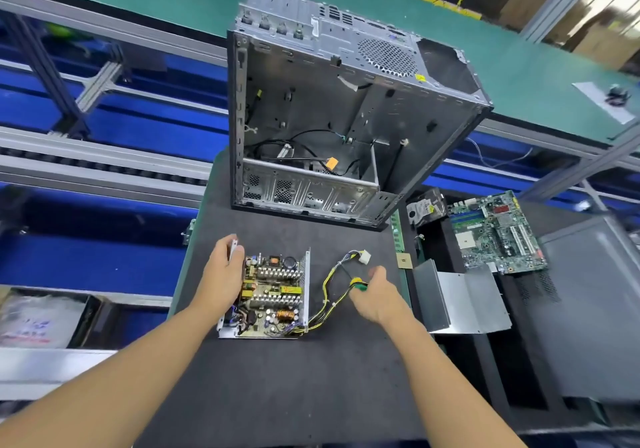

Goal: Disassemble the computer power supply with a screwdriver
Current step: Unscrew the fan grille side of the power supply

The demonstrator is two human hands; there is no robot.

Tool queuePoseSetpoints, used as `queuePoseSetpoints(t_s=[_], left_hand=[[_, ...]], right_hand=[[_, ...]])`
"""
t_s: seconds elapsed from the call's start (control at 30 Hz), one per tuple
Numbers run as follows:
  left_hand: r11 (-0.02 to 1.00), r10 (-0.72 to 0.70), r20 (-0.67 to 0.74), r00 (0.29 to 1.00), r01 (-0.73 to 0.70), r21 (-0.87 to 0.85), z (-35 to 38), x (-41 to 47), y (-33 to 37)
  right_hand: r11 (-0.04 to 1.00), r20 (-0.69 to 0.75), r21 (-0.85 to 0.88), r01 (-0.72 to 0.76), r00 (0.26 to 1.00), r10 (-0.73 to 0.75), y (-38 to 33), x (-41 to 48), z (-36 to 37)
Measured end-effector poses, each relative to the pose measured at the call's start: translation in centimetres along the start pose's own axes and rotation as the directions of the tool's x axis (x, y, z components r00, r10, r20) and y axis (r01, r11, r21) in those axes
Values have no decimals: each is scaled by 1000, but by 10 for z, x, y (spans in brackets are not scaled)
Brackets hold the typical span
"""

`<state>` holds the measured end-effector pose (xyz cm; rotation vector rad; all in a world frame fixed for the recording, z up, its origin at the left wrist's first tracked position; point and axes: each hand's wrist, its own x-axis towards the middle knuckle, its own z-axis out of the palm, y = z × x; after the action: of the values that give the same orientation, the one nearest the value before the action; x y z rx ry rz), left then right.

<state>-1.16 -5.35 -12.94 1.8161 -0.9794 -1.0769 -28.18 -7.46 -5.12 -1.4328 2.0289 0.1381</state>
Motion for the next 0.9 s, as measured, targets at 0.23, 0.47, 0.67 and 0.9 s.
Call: queuePoseSetpoints(t_s=[0.23,0.47,0.67,0.9], left_hand=[[989,-136,-7,991,136,55,2,3,-1],[977,-212,-48,976,213,12,11,-14,3],[905,-343,31,939,339,-259,11,-26,6],[957,-277,114,954,284,-51,-11,-37,-7]], right_hand=[[956,193,-292,24,981,35,-22,-25,-58],[955,230,-204,216,959,-167,-38,-43,-99],[960,345,179,214,900,-265,-36,-41,-116],[775,448,627,77,778,-440,-14,-21,-70]])
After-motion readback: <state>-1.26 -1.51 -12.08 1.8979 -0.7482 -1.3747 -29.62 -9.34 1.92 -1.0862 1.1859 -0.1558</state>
